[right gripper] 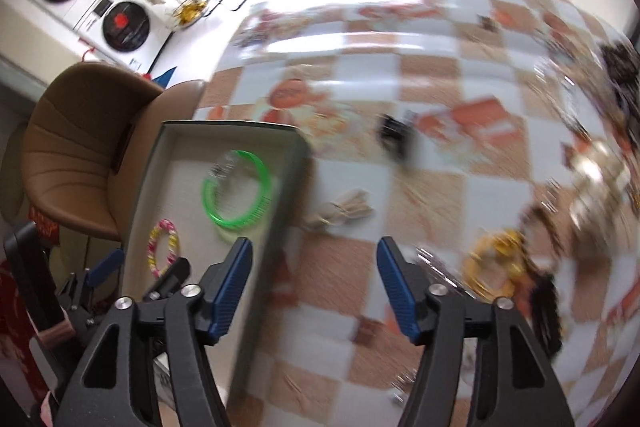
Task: Organize jewelry
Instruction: 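Carry both bracelets into the grey tray and open both tools, then grasp the black claw clip with the left tool while the right tool grasps the polka-dot scrunchie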
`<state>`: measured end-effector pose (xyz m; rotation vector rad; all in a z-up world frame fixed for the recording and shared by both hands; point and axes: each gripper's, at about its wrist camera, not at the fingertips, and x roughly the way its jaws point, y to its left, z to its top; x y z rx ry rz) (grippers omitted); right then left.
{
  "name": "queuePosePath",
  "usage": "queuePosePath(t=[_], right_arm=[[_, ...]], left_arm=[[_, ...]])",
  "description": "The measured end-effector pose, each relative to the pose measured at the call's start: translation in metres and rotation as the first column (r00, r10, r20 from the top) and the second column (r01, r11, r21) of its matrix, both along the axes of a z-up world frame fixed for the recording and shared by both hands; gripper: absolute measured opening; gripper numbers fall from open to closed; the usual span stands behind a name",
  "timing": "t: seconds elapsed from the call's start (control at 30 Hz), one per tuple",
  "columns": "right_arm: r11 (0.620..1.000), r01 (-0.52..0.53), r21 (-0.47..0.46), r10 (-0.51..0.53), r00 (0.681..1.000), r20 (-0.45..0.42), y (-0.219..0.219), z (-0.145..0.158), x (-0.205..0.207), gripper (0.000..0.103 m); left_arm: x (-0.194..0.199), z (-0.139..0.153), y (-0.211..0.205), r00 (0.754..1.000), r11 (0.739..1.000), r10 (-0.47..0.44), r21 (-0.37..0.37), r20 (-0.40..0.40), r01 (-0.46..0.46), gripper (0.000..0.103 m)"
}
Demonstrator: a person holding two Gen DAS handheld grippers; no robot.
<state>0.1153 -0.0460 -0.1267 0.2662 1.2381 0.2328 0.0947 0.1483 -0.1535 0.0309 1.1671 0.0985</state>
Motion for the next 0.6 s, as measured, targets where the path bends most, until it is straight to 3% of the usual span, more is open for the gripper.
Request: queuePosePath(t=[0.1,0.53,0.6], right_arm=[[0.998,0.062,0.011,-0.062,0.998,-0.020,-0.031,-0.002,-0.012,0.082],[0.967,0.254,0.009,-0.254,0.966,-0.041,-0.142,-0.006,-0.050,0.086],[0.961,0.276,0.008,-0.276,0.960,-0.042,-0.155,-0.007,-0.052,0.100]], left_arm=[[-0.002,0.005,-0.019,0.999,0.999,-0.034,-0.009,-0.011,0.034,0.103],[0.001,0.009,-0.102,0.986,0.985,-0.157,-0.075,-0.053,0.153,0.103],[0.003,0.010,-0.115,0.983,0.982,-0.175,-0.076,-0.051,0.171,0.103]])
